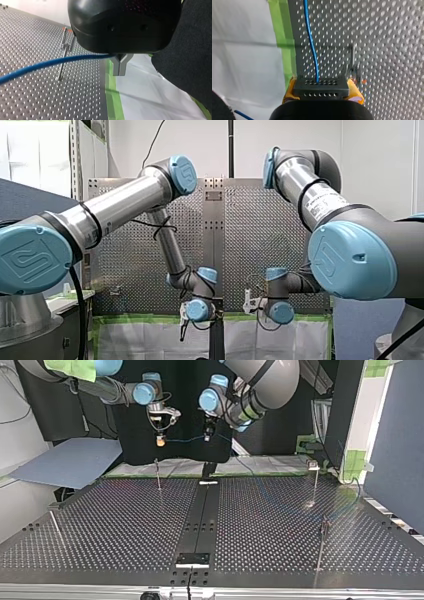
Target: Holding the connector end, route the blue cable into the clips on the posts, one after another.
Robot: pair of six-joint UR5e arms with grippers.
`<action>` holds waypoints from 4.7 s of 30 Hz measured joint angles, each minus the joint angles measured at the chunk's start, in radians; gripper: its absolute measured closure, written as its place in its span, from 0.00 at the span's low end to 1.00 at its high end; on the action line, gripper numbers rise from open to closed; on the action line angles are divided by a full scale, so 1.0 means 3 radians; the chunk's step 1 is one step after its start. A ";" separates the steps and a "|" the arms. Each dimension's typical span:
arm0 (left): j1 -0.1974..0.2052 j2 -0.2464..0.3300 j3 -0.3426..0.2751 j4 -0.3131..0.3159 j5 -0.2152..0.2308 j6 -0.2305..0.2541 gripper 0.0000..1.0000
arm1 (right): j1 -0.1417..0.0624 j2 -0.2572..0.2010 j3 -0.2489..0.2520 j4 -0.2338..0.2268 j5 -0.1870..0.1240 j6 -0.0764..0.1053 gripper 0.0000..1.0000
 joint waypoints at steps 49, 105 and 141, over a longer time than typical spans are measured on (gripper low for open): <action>-0.0379 -0.0351 0.1192 -0.0504 -0.0295 0.0044 0.99 | -0.1022 -0.0011 -0.0205 0.0341 -0.1425 -0.0494 1.00; -0.0350 -0.0635 0.1822 -0.0593 -0.0009 -0.0068 0.99 | -0.1490 0.0013 -0.0321 0.0210 -0.1657 -0.0100 1.00; -0.0296 -0.0740 0.2168 -0.0670 -0.0038 -0.0244 0.99 | -0.1613 0.0017 -0.0328 0.0295 -0.1580 -0.0175 1.00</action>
